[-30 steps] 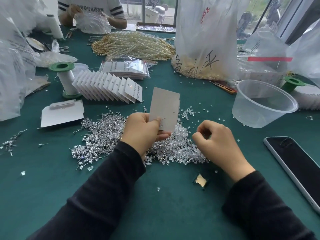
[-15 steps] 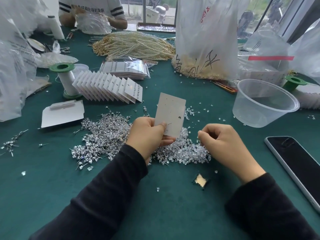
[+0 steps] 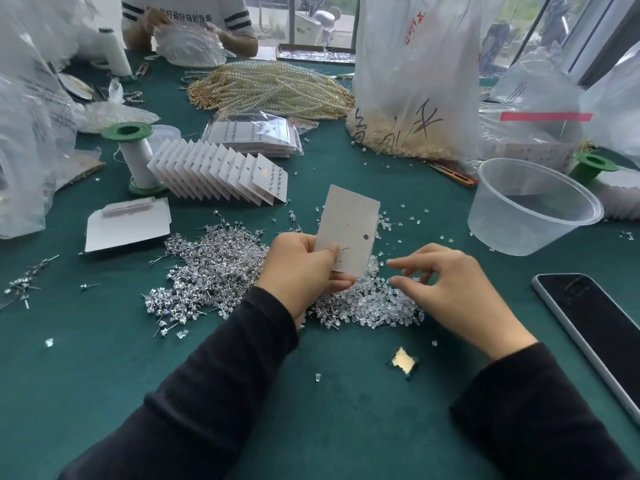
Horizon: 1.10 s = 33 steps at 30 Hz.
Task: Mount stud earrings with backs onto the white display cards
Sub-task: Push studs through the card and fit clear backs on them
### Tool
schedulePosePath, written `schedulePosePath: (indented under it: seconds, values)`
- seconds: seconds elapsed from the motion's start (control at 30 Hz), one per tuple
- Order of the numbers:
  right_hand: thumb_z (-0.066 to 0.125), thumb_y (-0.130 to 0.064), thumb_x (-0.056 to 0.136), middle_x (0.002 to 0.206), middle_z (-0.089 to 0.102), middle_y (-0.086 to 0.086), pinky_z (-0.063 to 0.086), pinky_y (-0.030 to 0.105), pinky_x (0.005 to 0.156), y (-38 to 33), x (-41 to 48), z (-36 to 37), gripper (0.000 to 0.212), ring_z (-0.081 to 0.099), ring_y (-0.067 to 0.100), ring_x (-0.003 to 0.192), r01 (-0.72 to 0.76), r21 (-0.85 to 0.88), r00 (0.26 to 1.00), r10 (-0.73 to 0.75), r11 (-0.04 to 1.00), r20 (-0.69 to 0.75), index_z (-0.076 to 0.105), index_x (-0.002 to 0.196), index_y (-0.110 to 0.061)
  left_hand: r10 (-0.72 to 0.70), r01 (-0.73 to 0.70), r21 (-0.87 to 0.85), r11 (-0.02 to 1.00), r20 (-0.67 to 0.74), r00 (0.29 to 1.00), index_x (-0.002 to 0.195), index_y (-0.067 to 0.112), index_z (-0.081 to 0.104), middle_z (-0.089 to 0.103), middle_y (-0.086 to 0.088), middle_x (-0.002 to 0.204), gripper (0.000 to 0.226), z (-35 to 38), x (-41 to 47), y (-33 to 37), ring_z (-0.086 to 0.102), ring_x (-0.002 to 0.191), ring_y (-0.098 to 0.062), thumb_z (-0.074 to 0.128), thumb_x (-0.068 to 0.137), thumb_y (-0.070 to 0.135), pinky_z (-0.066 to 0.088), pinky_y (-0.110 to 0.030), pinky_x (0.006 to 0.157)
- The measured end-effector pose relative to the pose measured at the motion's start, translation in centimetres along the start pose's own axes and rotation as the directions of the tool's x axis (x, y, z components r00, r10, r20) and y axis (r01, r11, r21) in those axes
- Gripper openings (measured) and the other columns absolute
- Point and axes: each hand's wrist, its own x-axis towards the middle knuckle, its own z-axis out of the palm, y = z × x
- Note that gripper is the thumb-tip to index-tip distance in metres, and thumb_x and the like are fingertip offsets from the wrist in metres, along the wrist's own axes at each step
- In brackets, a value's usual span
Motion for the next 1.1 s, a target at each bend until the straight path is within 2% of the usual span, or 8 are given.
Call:
schedulePosePath:
  seconds: [0.17, 0.37, 0.53, 0.6, 0.67, 0.8, 0.97, 1.1]
  values:
    - [0.071, -0.017, 0.079, 0.079, 0.06, -0.008, 0.034, 0.004, 0.063, -0.6, 0.1, 1.0, 0.004, 0.048, -0.002, 0.069, 0.033, -0.081, 0.999, -0.031, 0.996, 0.022, 0.074, 0.078, -0.021, 0.019, -0.019, 0.033, 0.999, -0.005, 1.0, 0.079, 0.003, 0.055, 0.062, -0.017, 0.074, 0.014, 0.2, 0.0, -0.1, 0.063, 0.045, -0.012, 0.048, 0.091, 0.003, 0.052, -0.016, 0.043]
    - [0.071, -0.023, 0.079, 0.062, 0.059, -0.01, 0.036, 0.01, 0.051, -0.2, 0.2, 0.3, 0.016, 0.051, 0.002, 0.057, -0.087, -0.051, 0.986, 0.093, 0.995, 0.141, 0.062, 0.066, -0.022, 0.017, -0.017, 0.038, 0.999, -0.001, 1.0, 0.079, 0.003, 0.055, 0.063, -0.018, 0.078, 0.013, 0.1, 0.0, -0.2, 0.063, 0.046, -0.013, 0.049, 0.091, 0.003, 0.052, -0.017, 0.044]
    - [0.066, -0.019, 0.082, 0.062, 0.057, -0.009, 0.038, 0.012, 0.054, -0.3, -0.1, 0.3, 0.014, 0.048, 0.004, 0.056, -0.03, -0.05, 0.998, 0.033, 0.998, 0.055, 0.059, 0.07, -0.022, 0.017, -0.017, 0.044, 0.999, -0.01, 1.0, 0.079, 0.005, 0.055, 0.064, -0.016, 0.073, 0.013, 0.0, 0.2, -0.2, 0.064, 0.047, -0.013, 0.049, 0.091, 0.004, 0.052, -0.017, 0.044]
    - [0.066, -0.018, 0.082, 0.069, 0.057, -0.011, 0.037, 0.009, 0.058, -0.5, -0.1, 0.3, 0.007, 0.049, 0.007, 0.062, -0.002, -0.044, 0.998, 0.004, 0.999, 0.06, 0.06, 0.081, -0.022, 0.019, -0.018, 0.052, 0.999, -0.011, 1.0, 0.079, 0.006, 0.056, 0.064, -0.016, 0.072, 0.014, 0.0, 0.3, -0.2, 0.064, 0.046, -0.012, 0.049, 0.091, 0.005, 0.053, -0.018, 0.045]
    - [0.068, -0.02, 0.081, 0.076, 0.059, -0.01, 0.034, 0.005, 0.06, -0.6, -0.2, 0.7, 0.015, 0.048, 0.002, 0.064, 0.027, -0.087, 0.997, -0.02, 0.996, 0.081, 0.067, 0.096, -0.023, 0.026, -0.026, 0.056, 0.998, -0.012, 1.0, 0.077, 0.006, 0.056, 0.064, -0.015, 0.07, 0.015, 0.0, 0.3, -0.3, 0.064, 0.046, -0.012, 0.049, 0.091, 0.005, 0.053, -0.018, 0.046]
    - [0.067, -0.015, 0.082, 0.072, 0.055, -0.01, 0.033, 0.003, 0.061, -0.9, -0.3, 0.9, 0.007, 0.047, -0.001, 0.066, 0.026, -0.132, 0.999, -0.021, 0.991, 0.043, 0.07, 0.077, -0.019, 0.032, -0.031, 0.069, 0.997, -0.011, 0.999, 0.077, 0.006, 0.057, 0.065, -0.015, 0.069, 0.015, 0.0, 0.4, -0.4, 0.065, 0.048, -0.014, 0.05, 0.091, 0.005, 0.053, -0.018, 0.046]
    - [0.067, -0.018, 0.081, 0.065, 0.057, -0.014, 0.037, 0.008, 0.058, -1.1, -0.5, 0.6, 0.012, 0.05, 0.004, 0.06, 0.004, -0.03, 1.0, -0.003, 1.0, 0.028, 0.063, 0.071, -0.023, 0.038, -0.037, 0.07, 0.997, -0.011, 0.999, 0.076, 0.006, 0.058, 0.064, -0.014, 0.065, 0.017, -0.1, 0.5, -0.6, 0.064, 0.047, -0.014, 0.05, 0.091, 0.006, 0.054, -0.019, 0.047]
    - [0.062, -0.009, 0.078, 0.059, 0.06, -0.006, 0.038, 0.011, 0.051, -1.4, -0.6, 0.1, 0.015, 0.047, 0.003, 0.051, -0.029, 0.194, 0.998, 0.039, 0.981, -0.049, 0.064, 0.068, -0.02, 0.03, -0.03, 0.063, 0.998, -0.003, 1.0, 0.076, 0.006, 0.057, 0.064, -0.015, 0.067, 0.016, 0.0, 0.5, -0.7, 0.064, 0.046, -0.013, 0.049, 0.091, 0.005, 0.054, -0.019, 0.046]
